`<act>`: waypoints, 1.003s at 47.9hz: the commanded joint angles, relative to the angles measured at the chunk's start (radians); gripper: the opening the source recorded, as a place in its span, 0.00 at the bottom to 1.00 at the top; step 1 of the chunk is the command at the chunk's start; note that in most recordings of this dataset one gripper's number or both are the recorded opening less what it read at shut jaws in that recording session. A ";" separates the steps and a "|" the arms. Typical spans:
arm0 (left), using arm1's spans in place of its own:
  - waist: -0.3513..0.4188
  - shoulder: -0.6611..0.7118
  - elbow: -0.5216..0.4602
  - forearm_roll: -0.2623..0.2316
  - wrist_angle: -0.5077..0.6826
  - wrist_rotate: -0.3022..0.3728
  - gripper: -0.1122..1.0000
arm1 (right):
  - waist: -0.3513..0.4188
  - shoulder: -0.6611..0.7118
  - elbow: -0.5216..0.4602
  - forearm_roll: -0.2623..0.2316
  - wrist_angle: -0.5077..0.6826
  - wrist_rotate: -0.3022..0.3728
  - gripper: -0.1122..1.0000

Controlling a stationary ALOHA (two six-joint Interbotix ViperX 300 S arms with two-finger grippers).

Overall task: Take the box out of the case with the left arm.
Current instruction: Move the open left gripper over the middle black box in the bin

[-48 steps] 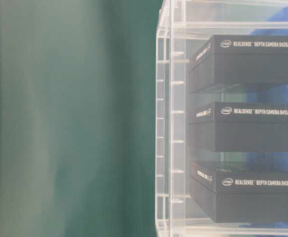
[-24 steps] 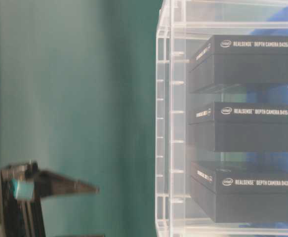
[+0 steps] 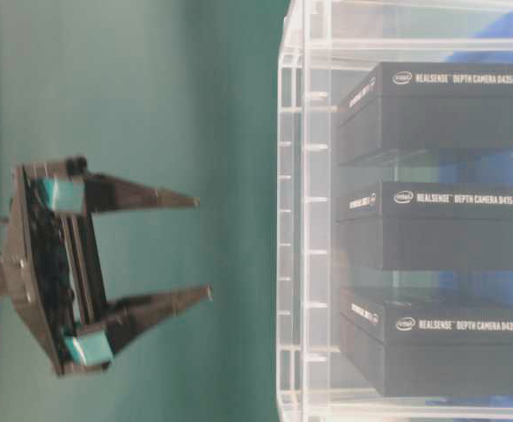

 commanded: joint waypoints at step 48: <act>-0.005 0.071 -0.158 -0.005 0.041 -0.032 0.98 | -0.002 -0.002 -0.026 -0.023 0.000 0.002 0.11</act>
